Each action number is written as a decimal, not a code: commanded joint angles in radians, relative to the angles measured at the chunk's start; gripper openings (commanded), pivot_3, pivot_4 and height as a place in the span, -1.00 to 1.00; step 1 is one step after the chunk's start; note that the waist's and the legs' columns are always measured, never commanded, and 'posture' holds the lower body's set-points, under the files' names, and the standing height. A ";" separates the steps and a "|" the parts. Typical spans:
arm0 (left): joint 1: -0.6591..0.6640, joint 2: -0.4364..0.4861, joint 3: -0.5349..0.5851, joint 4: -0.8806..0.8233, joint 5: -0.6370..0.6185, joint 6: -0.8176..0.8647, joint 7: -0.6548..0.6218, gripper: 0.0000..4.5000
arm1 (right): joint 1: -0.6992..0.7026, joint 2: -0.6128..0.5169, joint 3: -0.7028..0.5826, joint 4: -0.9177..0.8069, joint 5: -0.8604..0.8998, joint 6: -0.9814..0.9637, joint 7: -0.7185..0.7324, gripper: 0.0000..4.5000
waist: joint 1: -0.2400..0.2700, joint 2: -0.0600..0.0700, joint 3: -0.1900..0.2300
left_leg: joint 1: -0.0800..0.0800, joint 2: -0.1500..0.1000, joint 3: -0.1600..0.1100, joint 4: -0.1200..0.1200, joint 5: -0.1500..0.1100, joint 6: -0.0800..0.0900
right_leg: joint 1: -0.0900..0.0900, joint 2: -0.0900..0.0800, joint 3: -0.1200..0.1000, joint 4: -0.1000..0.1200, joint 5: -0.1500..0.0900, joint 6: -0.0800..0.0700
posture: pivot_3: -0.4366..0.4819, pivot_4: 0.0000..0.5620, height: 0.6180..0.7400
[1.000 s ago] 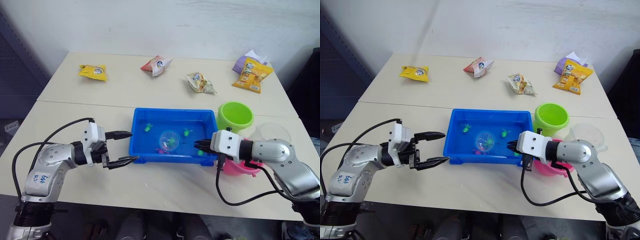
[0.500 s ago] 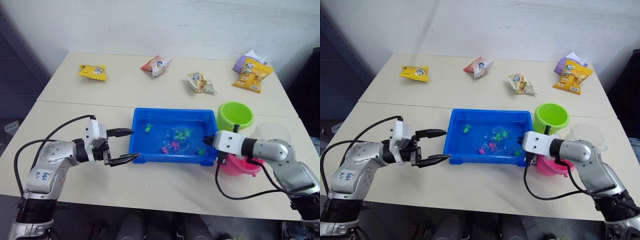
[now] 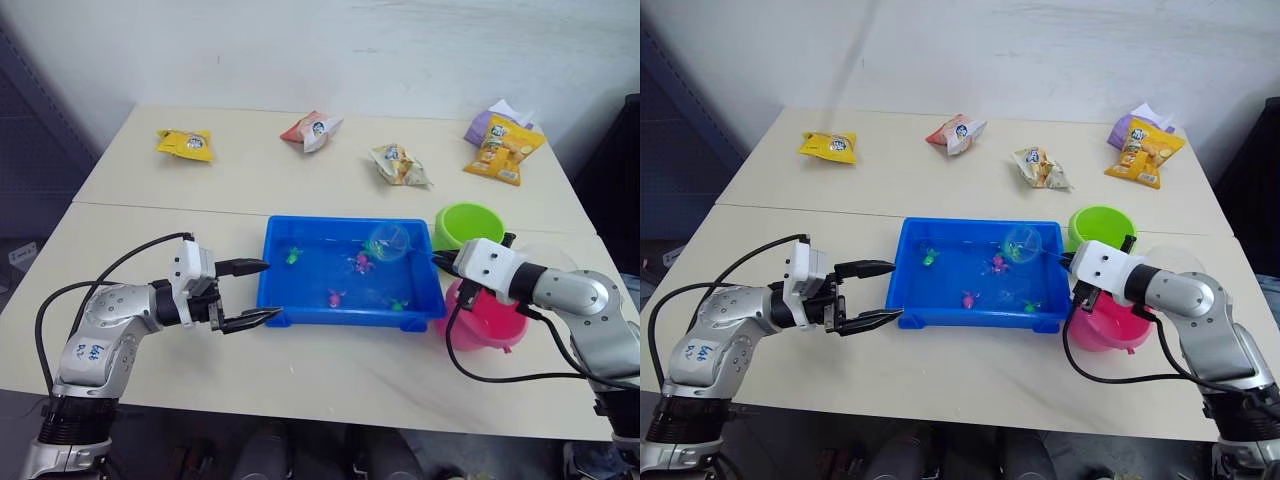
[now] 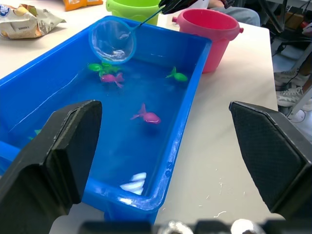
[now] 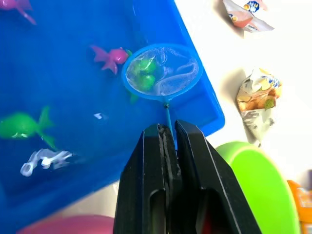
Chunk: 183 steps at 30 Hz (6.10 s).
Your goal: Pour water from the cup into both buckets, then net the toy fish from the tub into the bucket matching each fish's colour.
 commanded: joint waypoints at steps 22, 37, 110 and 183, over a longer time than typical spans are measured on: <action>-0.011 -0.010 0.002 0.006 0.000 -0.035 -0.002 1.00 | -0.126 -0.006 0.084 0.119 -0.266 -0.306 -0.137 -1.00 | 0.000 0.000 0.000 | 0.000 0.000 0.000 0.000 0.000 0.000 | -0.001 0.000 0.000 0.000 0.000 0.000 | -0.05 -0.47 1.00; -0.026 -0.021 -0.014 0.018 0.005 -0.041 -0.002 1.00 | -0.048 -0.053 -0.019 0.019 -0.084 -0.155 -0.037 -1.00 | 0.002 0.000 0.000 | 0.000 0.000 0.000 0.000 0.000 -0.001 | -0.001 0.000 0.000 0.001 0.000 0.000 | -0.05 -0.47 1.00; -0.077 -0.060 -0.050 0.052 0.007 -0.059 0.012 1.00 | -0.209 0.120 -0.103 -0.286 1.138 1.318 -0.931 -1.00 | 0.003 0.000 0.000 | -0.012 -0.001 -0.001 0.001 0.000 0.005 | -0.009 -0.002 -0.001 -0.002 0.001 0.002 | -0.05 -0.47 1.00; -0.370 -0.203 -0.161 0.158 -0.052 0.024 -0.170 1.00 | 0.961 0.473 -0.826 -0.440 0.394 -0.278 0.020 -1.00 | 0.007 -0.001 -0.001 | -0.007 -0.002 0.001 0.000 0.001 0.002 | -0.006 0.001 0.003 0.000 0.002 0.004 | -0.05 -0.47 1.00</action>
